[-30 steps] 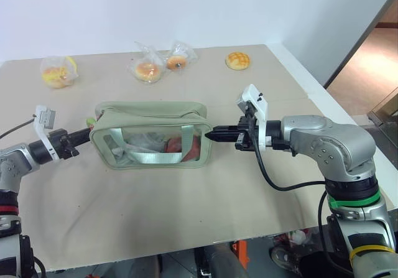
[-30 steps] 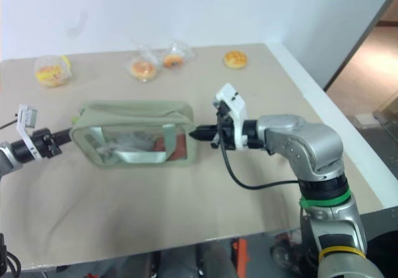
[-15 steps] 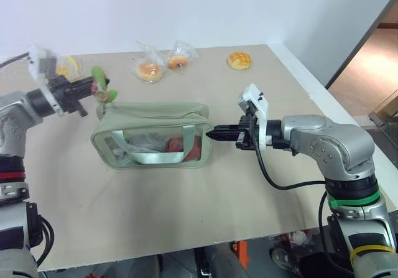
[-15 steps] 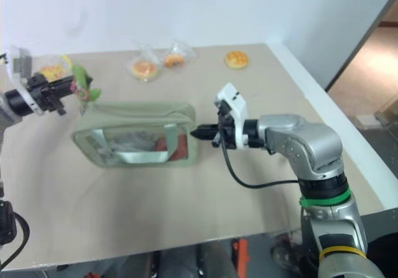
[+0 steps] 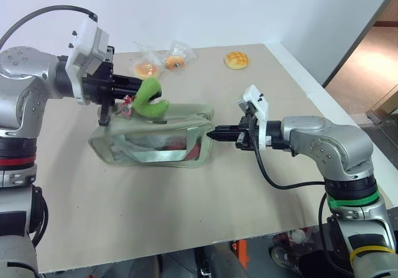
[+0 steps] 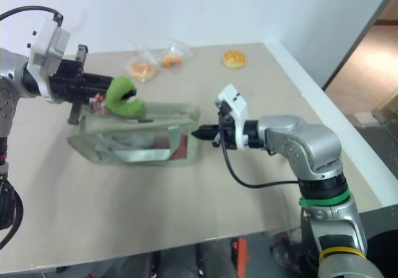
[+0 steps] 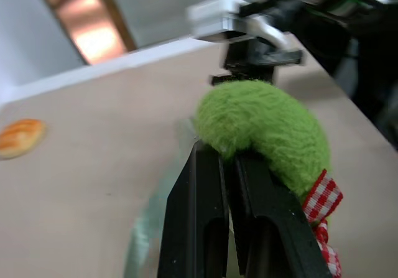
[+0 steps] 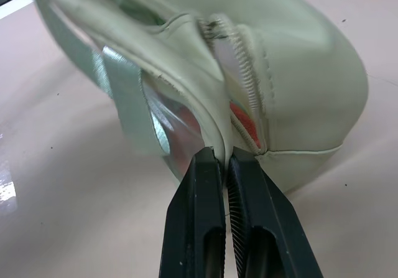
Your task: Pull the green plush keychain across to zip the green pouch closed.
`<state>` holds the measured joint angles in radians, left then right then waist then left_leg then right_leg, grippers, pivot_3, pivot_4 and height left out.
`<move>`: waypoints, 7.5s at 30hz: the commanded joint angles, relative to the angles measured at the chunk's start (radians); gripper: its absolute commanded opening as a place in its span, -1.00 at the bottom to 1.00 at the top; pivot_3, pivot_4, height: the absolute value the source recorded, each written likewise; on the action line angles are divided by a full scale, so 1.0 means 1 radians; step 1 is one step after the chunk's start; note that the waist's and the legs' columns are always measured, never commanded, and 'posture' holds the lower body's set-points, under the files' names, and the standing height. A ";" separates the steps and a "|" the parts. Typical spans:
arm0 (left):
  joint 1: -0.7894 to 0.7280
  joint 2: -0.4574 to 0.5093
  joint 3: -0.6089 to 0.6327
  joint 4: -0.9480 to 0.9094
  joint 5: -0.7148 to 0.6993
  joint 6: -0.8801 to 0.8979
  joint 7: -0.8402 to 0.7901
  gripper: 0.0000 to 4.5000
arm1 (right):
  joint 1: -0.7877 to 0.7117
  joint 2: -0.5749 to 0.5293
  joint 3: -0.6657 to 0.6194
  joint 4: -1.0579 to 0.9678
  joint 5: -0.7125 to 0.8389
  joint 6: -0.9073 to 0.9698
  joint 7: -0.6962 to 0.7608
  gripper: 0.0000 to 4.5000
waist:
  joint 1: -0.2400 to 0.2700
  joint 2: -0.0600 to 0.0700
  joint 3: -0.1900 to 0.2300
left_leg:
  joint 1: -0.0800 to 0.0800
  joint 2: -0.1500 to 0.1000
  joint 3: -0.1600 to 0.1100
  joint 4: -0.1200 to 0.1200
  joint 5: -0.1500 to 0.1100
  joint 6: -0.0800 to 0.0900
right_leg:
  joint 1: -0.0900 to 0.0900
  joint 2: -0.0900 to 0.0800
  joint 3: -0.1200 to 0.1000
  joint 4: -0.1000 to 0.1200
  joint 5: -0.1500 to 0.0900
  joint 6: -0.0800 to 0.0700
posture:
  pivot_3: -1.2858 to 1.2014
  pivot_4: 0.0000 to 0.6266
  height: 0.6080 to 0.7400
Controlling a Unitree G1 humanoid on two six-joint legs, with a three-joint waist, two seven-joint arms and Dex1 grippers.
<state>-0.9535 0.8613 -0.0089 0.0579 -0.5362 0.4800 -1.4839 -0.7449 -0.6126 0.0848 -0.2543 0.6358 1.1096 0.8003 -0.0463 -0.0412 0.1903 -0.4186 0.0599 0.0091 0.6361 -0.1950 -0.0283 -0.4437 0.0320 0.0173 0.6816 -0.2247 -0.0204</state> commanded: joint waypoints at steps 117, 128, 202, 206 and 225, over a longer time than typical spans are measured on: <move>0.765 0.070 0.498 -0.065 -0.301 0.285 0.263 -0.99 | -0.020 0.037 0.054 0.059 -0.027 -0.056 0.037 -1.00 | -0.003 -0.003 -0.001 | 0.012 0.006 0.010 -0.007 0.000 0.001 | 0.002 0.000 0.005 0.002 0.000 -0.005 | 0.03 -0.52 1.00; 0.730 0.058 0.440 -0.023 -0.237 0.228 0.277 -0.99 | -0.028 0.049 0.003 0.061 -0.006 -0.048 0.018 -1.00 | -0.001 -0.003 -0.001 | 0.012 0.005 0.010 -0.007 0.000 0.001 | 0.002 0.000 0.005 0.001 0.000 -0.005 | 0.03 -0.52 1.00; 0.704 0.028 0.429 -0.019 -0.239 0.203 0.342 -1.00 | -0.561 0.282 0.358 0.540 -0.768 -1.210 0.277 0.97 | 0.002 -0.001 -0.001 | 0.012 0.003 0.014 -0.012 -0.001 0.000 | 0.001 -0.005 0.007 0.000 -0.002 -0.004 | 0.03 -0.52 1.00; 0.713 0.026 0.437 -0.033 -0.249 0.207 0.355 -1.00 | -0.549 0.281 0.365 0.548 -0.782 -1.234 0.287 0.97 | 0.002 -0.001 -0.001 | 0.012 0.003 0.014 -0.012 -0.001 0.000 | 0.001 -0.004 0.008 0.000 -0.003 -0.004 | 0.03 -0.52 1.00; 0.736 0.014 0.451 -0.040 -0.252 0.197 0.372 -1.00 | -0.594 0.358 0.352 0.670 -0.823 -1.309 0.264 0.73 | 0.001 -0.001 -0.001 | 0.013 0.004 0.014 -0.012 -0.001 0.000 | 0.001 -0.004 0.008 0.000 -0.002 -0.005 | 0.03 -0.52 1.00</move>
<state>-0.2317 0.8799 0.4392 0.0183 -0.7945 0.6766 -1.1186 -1.3093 -0.2604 0.4596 0.4222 -0.1925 -0.1821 1.0651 -0.0448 -0.0426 0.1897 -0.4061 0.0635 0.0235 0.6239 -0.1956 -0.0280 -0.4425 0.0278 0.0254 0.6818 -0.2270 -0.0250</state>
